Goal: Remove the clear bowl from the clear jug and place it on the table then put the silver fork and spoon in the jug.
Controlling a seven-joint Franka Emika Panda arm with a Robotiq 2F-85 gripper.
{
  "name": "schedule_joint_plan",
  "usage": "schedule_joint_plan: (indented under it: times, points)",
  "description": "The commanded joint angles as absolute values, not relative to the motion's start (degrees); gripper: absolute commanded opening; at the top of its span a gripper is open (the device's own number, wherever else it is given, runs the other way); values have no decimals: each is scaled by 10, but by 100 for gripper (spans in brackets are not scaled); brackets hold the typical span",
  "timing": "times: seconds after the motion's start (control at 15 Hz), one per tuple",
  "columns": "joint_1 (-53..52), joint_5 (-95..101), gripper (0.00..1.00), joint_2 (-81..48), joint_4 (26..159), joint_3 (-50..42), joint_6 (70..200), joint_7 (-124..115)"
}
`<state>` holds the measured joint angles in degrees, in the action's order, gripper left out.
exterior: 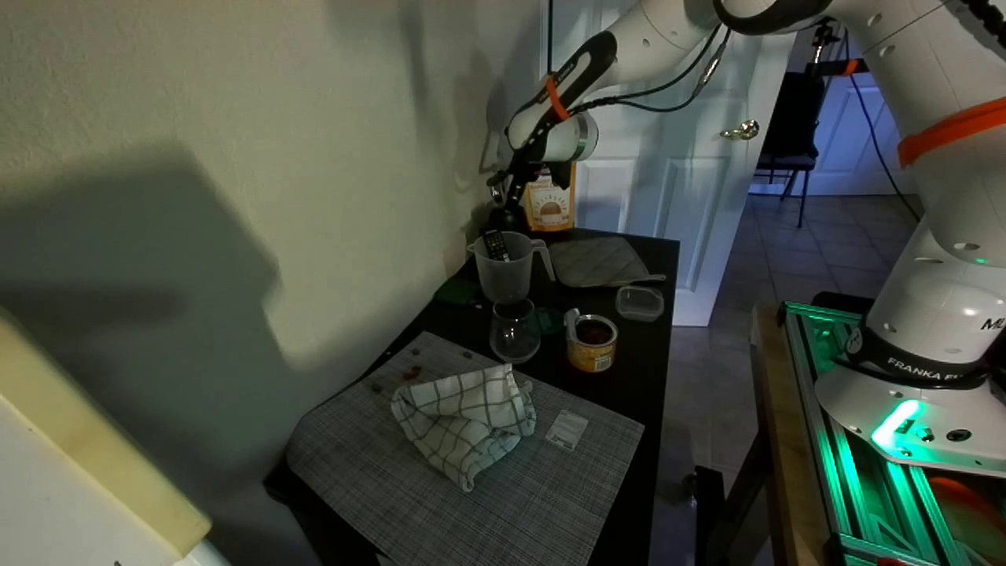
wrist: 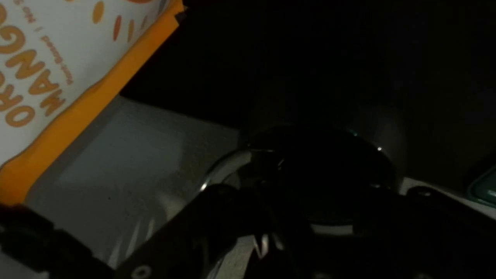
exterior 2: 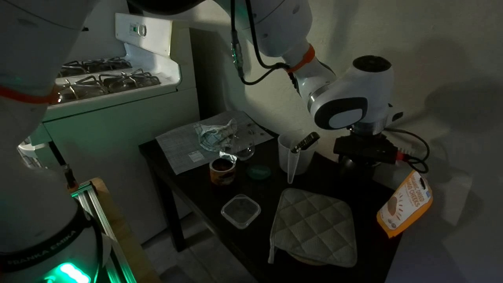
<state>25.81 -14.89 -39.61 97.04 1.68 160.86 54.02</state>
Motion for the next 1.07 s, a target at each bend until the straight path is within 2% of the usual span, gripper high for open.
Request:
schedule_joint_plan:
  times: [0.0,0.13,0.2,0.27,0.33,0.53,1.0]
  points:
    - [243,-106,47,-410,978,8,1642,496]
    - [237,-86,44,-413,979,6,1655,478]
    - [234,-76,36,-412,981,4,1657,469]
    - [232,-66,20,-412,983,4,1659,463]
    - [233,-58,20,-411,985,6,1657,459]
    - [243,-46,0,-401,997,23,1647,465]
    - [296,-54,0,-373,1034,79,1618,517]
